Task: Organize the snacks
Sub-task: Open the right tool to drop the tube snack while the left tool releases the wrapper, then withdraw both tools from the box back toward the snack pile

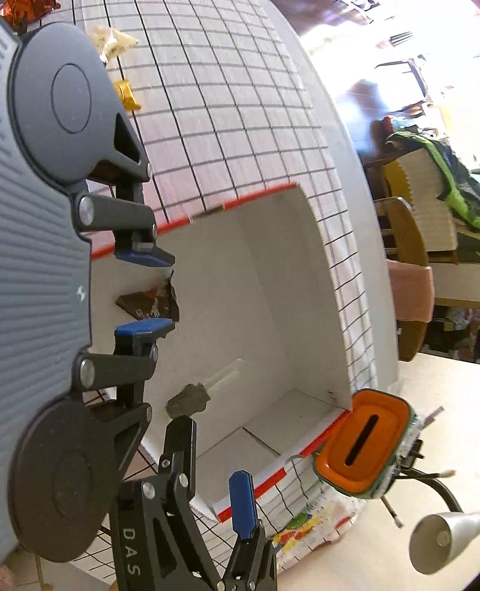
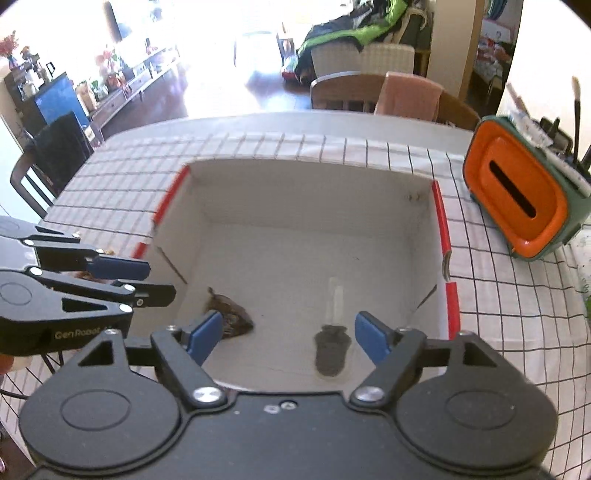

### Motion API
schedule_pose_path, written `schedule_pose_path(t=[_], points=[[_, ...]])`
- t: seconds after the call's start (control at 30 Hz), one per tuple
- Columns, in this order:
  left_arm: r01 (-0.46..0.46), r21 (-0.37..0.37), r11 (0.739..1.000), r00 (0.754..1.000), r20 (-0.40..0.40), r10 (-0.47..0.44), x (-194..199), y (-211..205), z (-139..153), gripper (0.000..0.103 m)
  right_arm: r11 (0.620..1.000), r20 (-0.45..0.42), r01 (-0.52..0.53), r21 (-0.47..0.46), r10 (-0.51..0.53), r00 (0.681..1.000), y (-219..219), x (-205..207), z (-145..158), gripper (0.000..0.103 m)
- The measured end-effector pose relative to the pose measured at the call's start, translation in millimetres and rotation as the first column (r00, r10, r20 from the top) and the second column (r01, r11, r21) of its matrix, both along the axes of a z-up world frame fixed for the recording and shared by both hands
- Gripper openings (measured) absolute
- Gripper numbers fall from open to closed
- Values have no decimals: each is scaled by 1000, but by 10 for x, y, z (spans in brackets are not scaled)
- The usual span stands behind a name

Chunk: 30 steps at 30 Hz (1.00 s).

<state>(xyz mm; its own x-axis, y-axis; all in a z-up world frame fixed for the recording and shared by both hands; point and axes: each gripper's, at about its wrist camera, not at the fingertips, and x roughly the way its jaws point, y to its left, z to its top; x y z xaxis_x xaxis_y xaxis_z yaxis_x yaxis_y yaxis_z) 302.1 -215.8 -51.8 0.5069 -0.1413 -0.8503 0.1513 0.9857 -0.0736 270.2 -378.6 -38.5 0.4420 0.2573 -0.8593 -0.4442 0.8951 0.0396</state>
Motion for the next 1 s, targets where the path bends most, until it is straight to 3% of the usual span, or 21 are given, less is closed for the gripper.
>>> schedule_pose_path(t=[0.43,0.5,0.57,1.0], points=[[-5,-35,999,992,124,10,-612,579,340,29,992,132,-21,124,4,991,506,-646,441,87],[-9,-33,999,990,143,14,-733,702,376,35,988,153,-29,149,6,988,590,-738,472,90],[-15,-35,999,985,170,21,-852,820,415,56,985,163,-34,172,6,987,666,-816,478,91],[-50,-28,998,965,255,55,-1537,1501,526,68,962,214,-115,247,62,975,1273,-1216,372,103]])
